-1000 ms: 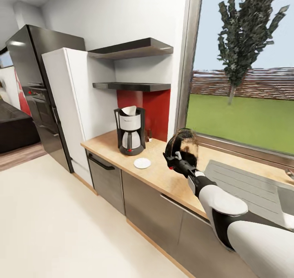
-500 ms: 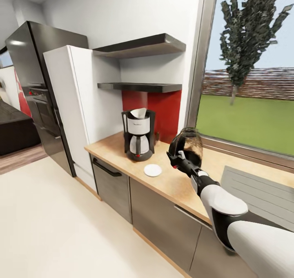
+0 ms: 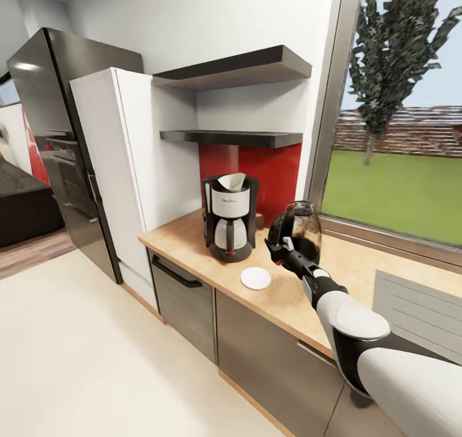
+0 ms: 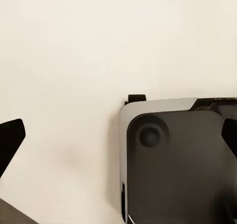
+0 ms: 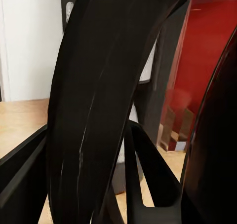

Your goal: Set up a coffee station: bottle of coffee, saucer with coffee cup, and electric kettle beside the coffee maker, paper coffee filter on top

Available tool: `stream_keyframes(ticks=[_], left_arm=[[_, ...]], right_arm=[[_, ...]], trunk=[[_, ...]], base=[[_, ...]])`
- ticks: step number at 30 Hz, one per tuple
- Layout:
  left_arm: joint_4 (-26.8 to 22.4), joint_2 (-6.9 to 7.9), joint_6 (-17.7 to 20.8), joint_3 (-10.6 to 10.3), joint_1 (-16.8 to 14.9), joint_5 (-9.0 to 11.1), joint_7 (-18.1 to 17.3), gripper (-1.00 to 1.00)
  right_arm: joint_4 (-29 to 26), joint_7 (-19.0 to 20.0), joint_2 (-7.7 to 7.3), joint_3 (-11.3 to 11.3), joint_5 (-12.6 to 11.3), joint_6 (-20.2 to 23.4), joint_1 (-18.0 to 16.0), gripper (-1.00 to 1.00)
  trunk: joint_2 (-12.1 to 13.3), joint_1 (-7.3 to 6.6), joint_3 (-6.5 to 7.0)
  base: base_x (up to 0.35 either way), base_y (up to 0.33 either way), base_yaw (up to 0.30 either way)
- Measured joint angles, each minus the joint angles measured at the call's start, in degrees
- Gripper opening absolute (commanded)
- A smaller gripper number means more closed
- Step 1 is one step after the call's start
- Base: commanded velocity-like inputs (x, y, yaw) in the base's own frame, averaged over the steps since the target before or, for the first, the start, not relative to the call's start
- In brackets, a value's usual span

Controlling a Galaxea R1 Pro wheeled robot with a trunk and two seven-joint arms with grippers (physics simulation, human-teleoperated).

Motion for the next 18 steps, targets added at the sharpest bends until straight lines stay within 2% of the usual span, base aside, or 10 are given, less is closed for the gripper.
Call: stream_keyframes(ticks=[7,18], left_arm=[[0.07,-0.02,0.00,0.00,0.00,0.00,0.00,1.00],[0.07,0.01,0.03,0.00,0.00,0.00,0.00,1.00]], right_arm=[[-2.92,0.01,-0.24,-0.05,-0.29,0.04,0.01,-1.00],[-3.25,0.05,-0.31,0.00,0.11,-0.18,0.28,-1.00]], trunk=[[-0.01,-0.01,0.00],[0.00,-0.02,0.00]], base=[[0.043,0.004,0.000],[0.238,0.056,0.000]])
